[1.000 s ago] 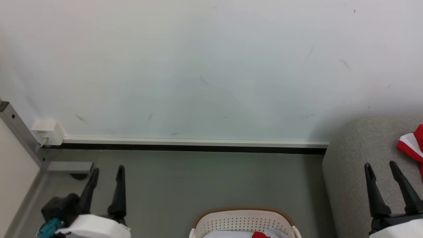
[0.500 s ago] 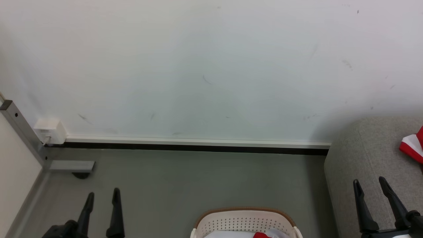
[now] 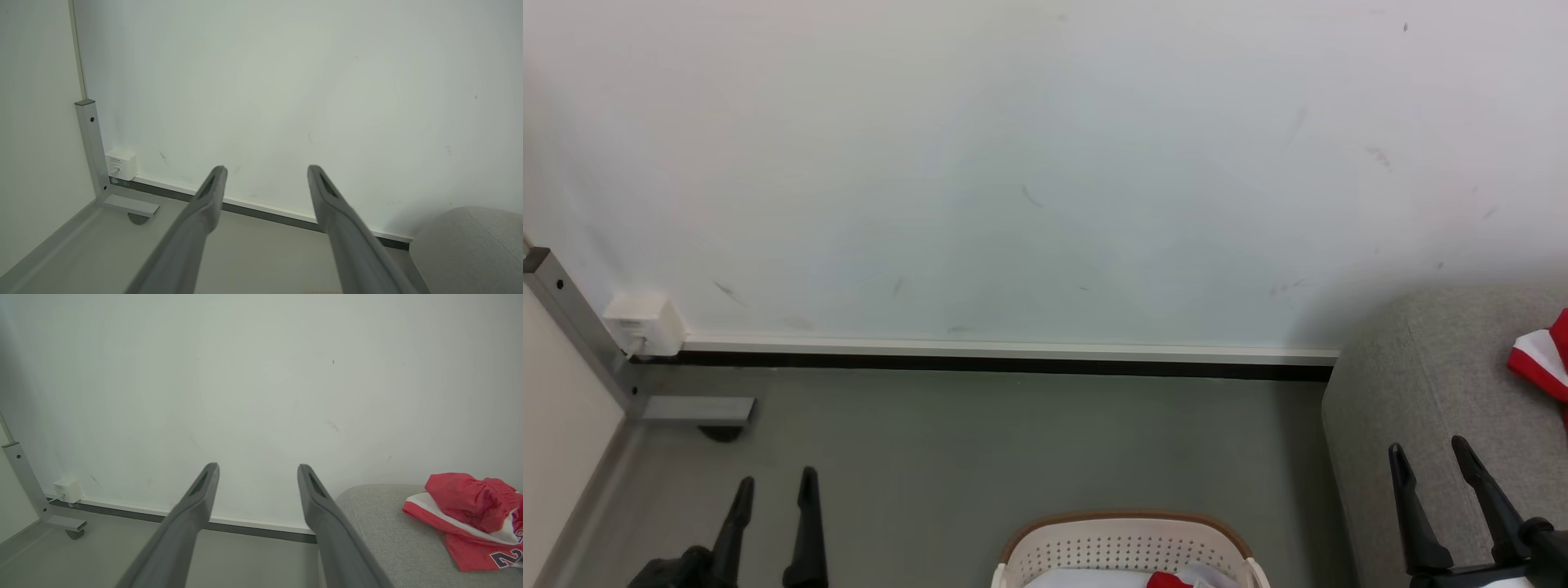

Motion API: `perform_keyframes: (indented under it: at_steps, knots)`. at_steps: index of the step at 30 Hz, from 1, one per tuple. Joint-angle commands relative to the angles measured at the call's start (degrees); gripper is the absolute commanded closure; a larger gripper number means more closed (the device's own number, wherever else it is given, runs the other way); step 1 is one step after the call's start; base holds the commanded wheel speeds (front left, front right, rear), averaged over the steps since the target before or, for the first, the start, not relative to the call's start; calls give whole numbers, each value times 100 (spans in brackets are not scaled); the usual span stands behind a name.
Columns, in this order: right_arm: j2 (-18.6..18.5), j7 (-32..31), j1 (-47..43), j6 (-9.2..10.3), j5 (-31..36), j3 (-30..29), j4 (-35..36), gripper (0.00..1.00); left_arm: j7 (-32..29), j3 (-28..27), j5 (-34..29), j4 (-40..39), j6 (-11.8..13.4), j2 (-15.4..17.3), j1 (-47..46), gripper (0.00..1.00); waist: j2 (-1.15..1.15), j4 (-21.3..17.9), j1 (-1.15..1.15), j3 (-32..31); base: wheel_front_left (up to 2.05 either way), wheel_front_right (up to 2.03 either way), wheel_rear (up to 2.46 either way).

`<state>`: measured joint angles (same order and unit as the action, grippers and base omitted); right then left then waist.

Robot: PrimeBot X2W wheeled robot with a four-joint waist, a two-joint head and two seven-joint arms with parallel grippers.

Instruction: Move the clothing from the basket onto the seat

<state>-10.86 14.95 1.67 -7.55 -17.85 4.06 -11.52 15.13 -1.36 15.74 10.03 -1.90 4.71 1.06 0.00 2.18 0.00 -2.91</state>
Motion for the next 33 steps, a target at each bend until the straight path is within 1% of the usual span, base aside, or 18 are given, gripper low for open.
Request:
perform_keyframes:
  at_steps: [1, 8, 14, 18, 24, 27, 30, 33]
  knots:
    - [-32, 20, 43, 13, -48, 5, -24, 0, 2, -33, -26, 18, -20, 3, -53, 0, 0, -8, 0, 3, 0, 0, 0]
    - [-98, 20, 201, 13, -99, 25, 25, 0, 2, -89, -126, 58, -177, -94, -148, 0, 0, -140, 0, 105, 0, 0, 0]
    - [-255, 19, 575, 13, -113, -55, -4, 0, 2, 181, -160, 139, -358, -137, -470, 0, 0, -429, 0, 427, 0, 0, 0]
    - [-305, 19, 857, 13, -107, -150, 39, 0, 2, 465, -97, 278, -463, -153, -862, 0, 0, -637, 0, 820, 0, 0, 0]
    - [-214, 19, 1321, 13, -103, -306, 203, 0, 2, 961, -121, 735, -542, -111, -1534, 0, 0, -941, 0, 1540, 0, 0, 0]
    - [-121, 19, 1534, 13, -127, -359, 307, 0, -120, 1262, -124, 1113, -556, -10, -1897, 0, 0, -1089, 0, 1906, 0, 0, 0]
    - [-48, 19, 1745, 13, -129, -439, 453, 0, -369, 1625, 27, 1451, -562, 16, -2261, 0, 0, -1229, 0, 2278, 0, 0, 0]
    - [36, 19, 1951, 13, -64, -507, 600, 0, -631, 2036, 224, 1728, -562, 139, -2665, 0, 0, -1369, 0, 2683, 0, 0, 0]
